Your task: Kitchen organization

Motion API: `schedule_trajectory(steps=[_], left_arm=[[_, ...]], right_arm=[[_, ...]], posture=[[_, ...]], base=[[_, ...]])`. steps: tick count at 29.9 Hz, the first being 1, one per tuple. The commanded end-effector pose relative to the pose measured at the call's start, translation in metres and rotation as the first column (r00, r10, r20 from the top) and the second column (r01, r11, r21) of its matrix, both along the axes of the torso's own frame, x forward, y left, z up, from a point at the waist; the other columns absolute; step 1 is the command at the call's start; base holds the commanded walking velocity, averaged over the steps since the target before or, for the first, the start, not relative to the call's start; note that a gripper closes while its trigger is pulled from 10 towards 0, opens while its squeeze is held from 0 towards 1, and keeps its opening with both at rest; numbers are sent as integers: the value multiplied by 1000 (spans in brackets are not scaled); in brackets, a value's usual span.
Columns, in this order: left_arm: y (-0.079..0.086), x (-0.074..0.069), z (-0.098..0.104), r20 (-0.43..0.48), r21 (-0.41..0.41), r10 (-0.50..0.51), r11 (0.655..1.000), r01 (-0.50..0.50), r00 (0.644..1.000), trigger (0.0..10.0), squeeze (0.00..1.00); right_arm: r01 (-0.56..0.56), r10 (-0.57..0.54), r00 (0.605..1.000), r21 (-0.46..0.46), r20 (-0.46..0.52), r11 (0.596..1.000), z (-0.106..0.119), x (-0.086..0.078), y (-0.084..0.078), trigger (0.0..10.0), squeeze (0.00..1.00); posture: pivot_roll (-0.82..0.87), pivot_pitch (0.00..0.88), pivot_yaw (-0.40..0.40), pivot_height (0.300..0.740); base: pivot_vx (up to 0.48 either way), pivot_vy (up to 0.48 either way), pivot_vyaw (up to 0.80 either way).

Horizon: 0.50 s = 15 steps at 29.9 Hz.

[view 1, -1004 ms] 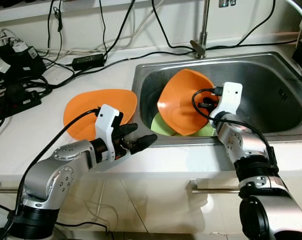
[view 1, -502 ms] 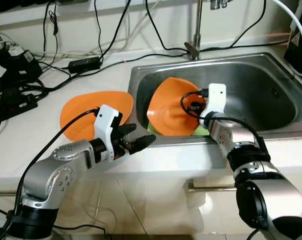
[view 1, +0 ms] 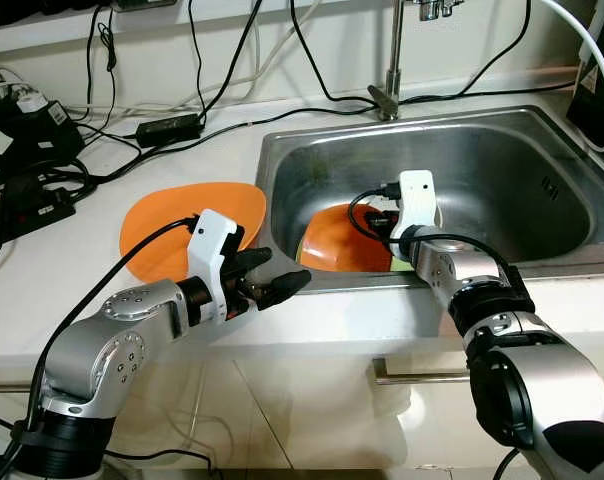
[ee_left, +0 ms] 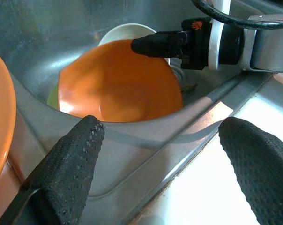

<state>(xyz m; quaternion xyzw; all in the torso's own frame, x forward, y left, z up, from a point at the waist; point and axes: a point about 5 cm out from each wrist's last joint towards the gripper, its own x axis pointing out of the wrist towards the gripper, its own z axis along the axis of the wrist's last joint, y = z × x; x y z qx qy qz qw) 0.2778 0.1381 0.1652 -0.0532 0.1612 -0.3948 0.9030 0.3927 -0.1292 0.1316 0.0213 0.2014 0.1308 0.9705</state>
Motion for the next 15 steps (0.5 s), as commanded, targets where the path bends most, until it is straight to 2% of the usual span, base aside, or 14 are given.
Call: schedule_trajectory(steps=[1,4,5,6,7,8,10,11,12,15], left_arm=[[5,-1,1,5,19,11,1000,-11,1000,10000,1000],[6,-1,1,6,30,13,999,-13,1000,10000,1000],[6,-1,1,9,33,17,999,-17,1000,10000,1000],[7,0,2,16,32,24,999,-25,1000,10000,1000],[7,0,2,16,32,24,999,-25,1000,10000,1000],[7,1,3,22,29,34,999,-34,999,10000,1000],[8,3,3,30,25,46,999,-47,998,10000,1000],[8,3,3,30,25,46,999,-47,998,10000,1000],[8,3,3,31,24,51,998,-52,998,10000,1000],[7,3,2,31,23,52,998,-52,998,10000,1000]], right_arm=[[-26,26,997,-1,-76,1000,-19,-8,5,10000,1000],[-13,12,999,-23,-32,1000,-14,-5,4,10000,1000],[6,-6,1000,-36,14,999,-8,-3,3,10000,1000],[34,-30,994,-33,102,999,4,2,1,10000,1000],[34,-30,994,-33,102,999,4,2,1,10000,1000],[52,-46,982,-29,182,998,14,5,0,10000,1000],[57,-43,958,-42,282,997,27,8,1,10000,1000],[57,-43,958,-42,282,997,27,8,1,10000,1000],[58,-42,927,-31,374,998,38,8,3,10000,1000],[51,-35,901,-24,433,998,43,6,4,10000,1000]], posture=[[42,32,144,740],[44,31,145,740],[44,30,142,740],[42,30,142,740],[42,30,142,740],[42,30,142,740],[39,29,141,740],[39,29,141,740],[37,29,140,740],[31,29,140,740]], base=[[0,0,0],[0,0,0],[0,0,0],[0,0,0],[0,0,0],[0,0,0],[0,0,0],[0,0,0],[0,0,0],[0,0,0]])
